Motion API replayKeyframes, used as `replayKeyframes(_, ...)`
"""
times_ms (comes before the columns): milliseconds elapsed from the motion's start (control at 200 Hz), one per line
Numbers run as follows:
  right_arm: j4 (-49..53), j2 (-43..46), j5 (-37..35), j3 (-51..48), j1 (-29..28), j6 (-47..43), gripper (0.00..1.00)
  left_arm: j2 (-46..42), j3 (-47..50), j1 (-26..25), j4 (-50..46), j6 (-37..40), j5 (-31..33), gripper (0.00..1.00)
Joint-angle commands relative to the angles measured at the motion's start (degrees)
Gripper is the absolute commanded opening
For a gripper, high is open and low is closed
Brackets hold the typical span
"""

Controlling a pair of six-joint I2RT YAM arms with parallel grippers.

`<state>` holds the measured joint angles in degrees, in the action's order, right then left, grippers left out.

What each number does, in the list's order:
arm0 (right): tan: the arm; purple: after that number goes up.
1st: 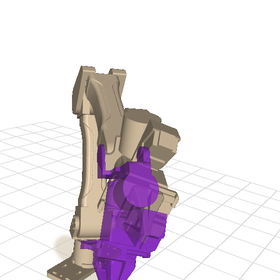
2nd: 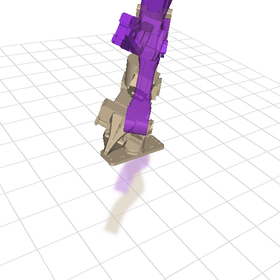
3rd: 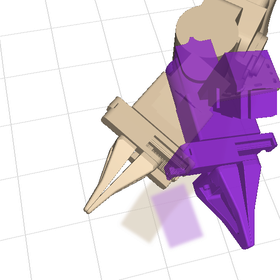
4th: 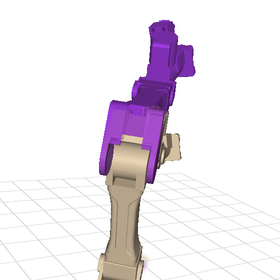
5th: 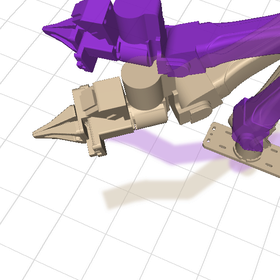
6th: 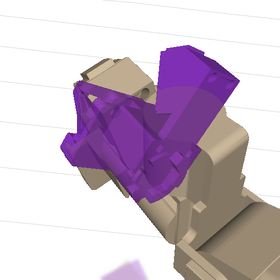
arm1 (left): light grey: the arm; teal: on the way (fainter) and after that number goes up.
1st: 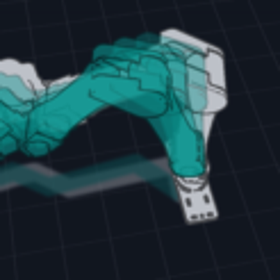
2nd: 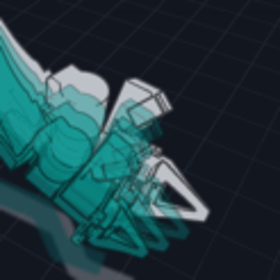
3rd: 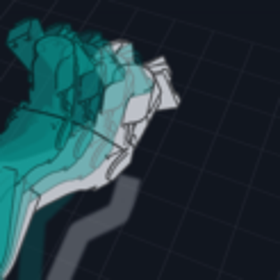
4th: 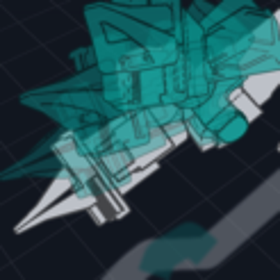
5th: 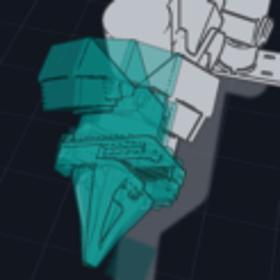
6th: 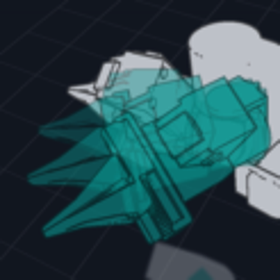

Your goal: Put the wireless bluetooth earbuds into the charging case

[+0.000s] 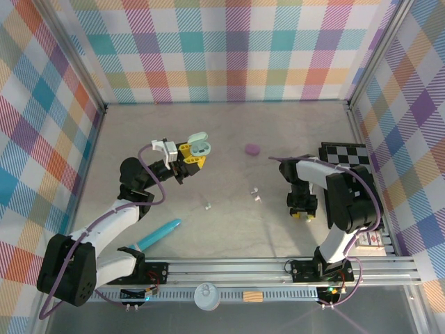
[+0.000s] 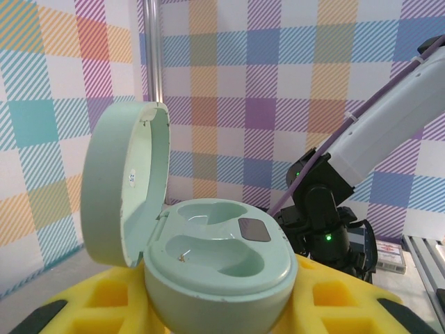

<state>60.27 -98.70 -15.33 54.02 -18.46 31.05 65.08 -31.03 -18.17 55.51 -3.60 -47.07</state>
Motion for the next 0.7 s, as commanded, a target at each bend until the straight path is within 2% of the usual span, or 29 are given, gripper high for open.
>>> replayKeyframes(0,-1.0,-2.0,-0.1,-1.2,0.1,0.8,0.34,-1.2,-2.2,0.5,0.8,0.3,-1.1,0.32)
replayKeyframes(205,-0.4,0.1,1.1,-2.3,0.1,0.9,0.22,-1.1,-2.1,0.6,1.1,0.4,-1.1,0.32)
replayKeyframes(350,-0.2,1.1,1.9,-2.0,0.1,0.9,0.18,-0.9,-1.8,0.5,1.8,0.1,-1.1,0.32)
replayKeyframes(695,-3.4,8.3,10.9,0.2,-0.1,0.2,0.17,-0.3,-1.9,0.6,1.7,0.0,-1.4,0.32)
